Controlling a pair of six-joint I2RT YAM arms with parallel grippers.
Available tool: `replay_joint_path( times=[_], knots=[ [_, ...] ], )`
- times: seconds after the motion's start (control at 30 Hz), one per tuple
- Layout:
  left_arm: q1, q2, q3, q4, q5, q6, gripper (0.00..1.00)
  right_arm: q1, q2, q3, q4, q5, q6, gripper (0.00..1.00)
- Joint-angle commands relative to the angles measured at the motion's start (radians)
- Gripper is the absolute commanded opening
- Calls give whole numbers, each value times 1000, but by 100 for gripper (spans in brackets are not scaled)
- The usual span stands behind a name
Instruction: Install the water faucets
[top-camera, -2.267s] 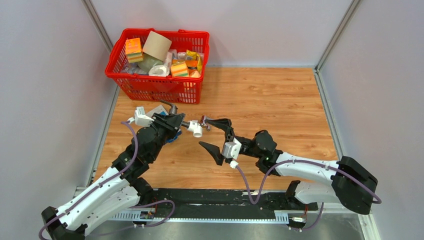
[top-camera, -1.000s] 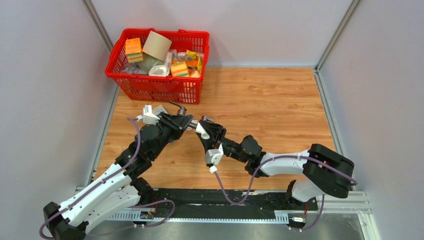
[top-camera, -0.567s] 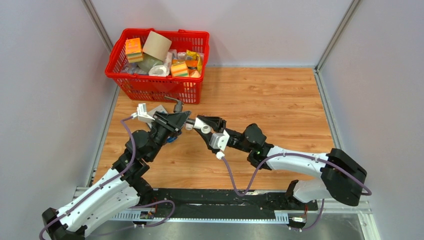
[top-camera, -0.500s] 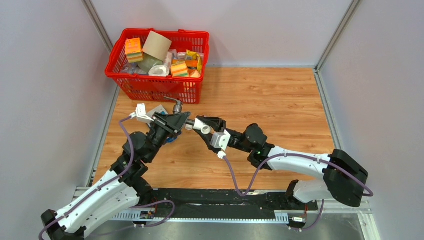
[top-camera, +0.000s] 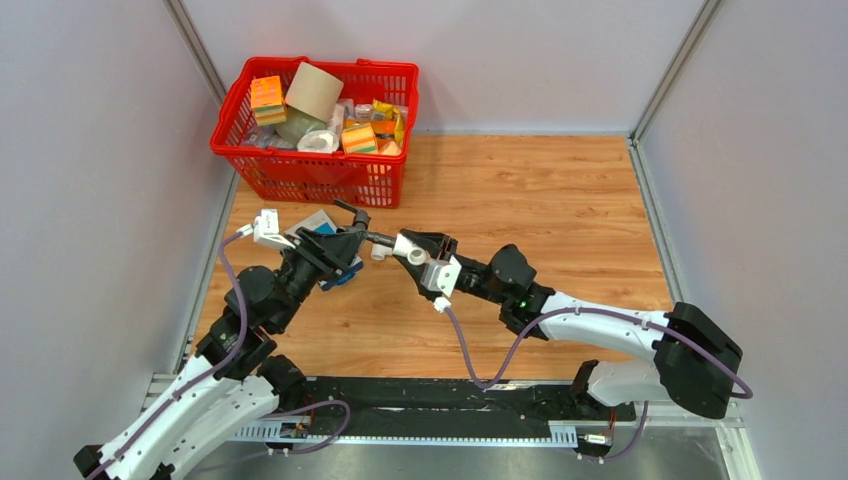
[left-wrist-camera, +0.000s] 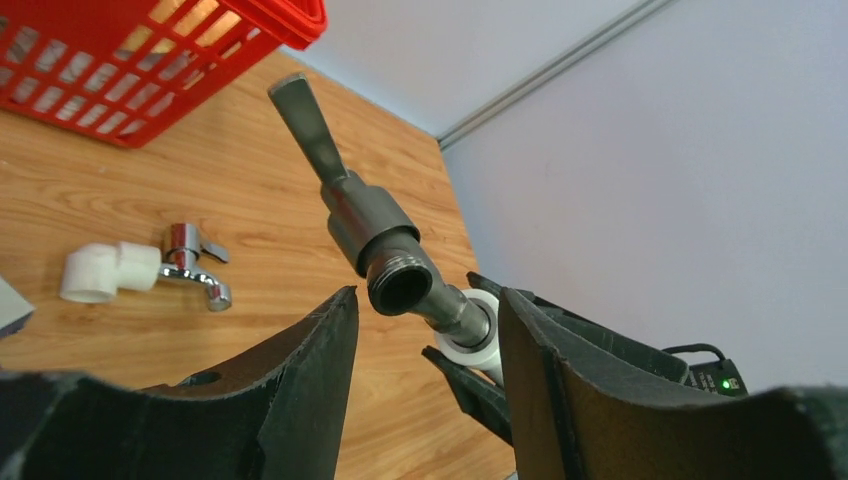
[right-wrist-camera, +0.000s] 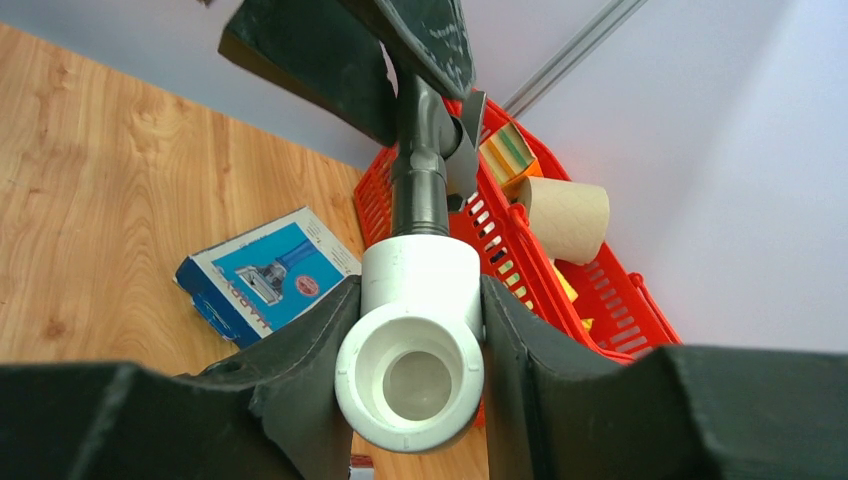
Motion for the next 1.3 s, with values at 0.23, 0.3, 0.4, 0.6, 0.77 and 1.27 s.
replay_joint_path(
  times=[0.23,0.3,0.4,0.6,0.77,1.27],
  knots=[
    [333,39,94,-205,438,12,62,-20,-25,6,26,64,-79,0],
    [380,60,85,-200,505,-20,63,-22,-26,-4,25,64,-105,0],
    [460,98,83,-124,620,-77,63,-22,-26,-14,28,48,-128,0],
    [506,212,215,-163,693,-42,64,-19,-20,-22,28,39,-151,0],
    [506,253,226,-144,712,-59,69,-11,-26,-25,31,28,-166,0],
    [506,387,243,-98,824,-39,61,30,-20,-17,37,13,-194,0]
  ],
)
